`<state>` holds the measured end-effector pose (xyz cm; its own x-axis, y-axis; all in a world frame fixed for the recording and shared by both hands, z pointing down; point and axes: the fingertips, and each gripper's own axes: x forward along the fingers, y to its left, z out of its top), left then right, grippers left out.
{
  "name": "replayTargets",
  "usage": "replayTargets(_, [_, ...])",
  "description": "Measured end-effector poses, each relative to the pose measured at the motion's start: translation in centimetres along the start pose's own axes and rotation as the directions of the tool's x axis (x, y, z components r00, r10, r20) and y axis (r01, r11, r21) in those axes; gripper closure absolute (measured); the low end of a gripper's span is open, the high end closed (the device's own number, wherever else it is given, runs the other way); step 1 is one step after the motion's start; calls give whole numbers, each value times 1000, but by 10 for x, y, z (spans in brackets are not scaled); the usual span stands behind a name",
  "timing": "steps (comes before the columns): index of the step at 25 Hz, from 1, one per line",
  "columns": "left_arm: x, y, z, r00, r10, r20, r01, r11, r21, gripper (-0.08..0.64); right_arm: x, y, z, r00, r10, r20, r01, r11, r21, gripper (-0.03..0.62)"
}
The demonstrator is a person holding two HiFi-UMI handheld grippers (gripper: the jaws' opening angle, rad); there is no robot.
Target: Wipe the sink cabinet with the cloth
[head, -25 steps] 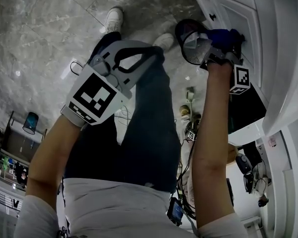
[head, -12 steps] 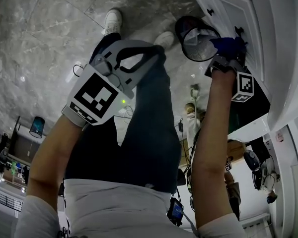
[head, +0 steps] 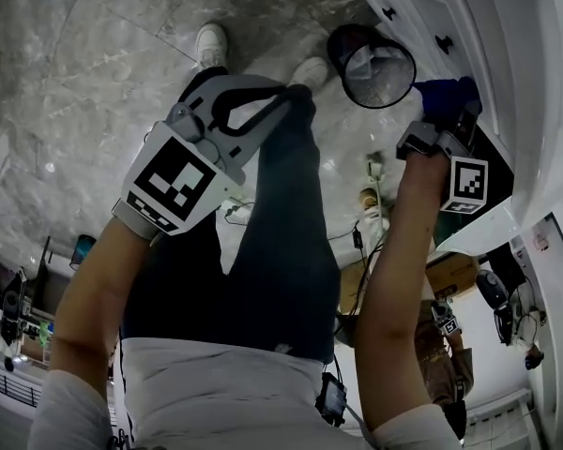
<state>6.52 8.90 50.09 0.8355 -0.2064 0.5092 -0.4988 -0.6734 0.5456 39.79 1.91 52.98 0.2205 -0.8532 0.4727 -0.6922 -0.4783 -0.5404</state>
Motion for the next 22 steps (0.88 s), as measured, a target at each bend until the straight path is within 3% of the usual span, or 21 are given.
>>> replayTargets(5, [-5, 3, -1, 1000, -19, -11, 19, 1000, 20, 548, -25, -15, 32, 996, -45, 79, 43, 999, 29, 509])
replayTargets(9, [-7, 5, -5, 999, -31, -24, 32, 999, 30, 548, -28, -26, 38, 995, -57, 77, 54, 998, 36, 509])
replayTargets(17, [-8, 8, -12, 999, -26, -24, 26, 1000, 18, 548, -3, -52, 6, 992, -122, 18, 121, 990, 73, 509])
replayTargets(22, [-8, 11, -16, 1000, 3, -13, -3, 1000, -8, 548, 18, -64, -20, 988, -152, -42, 153, 987, 43, 509])
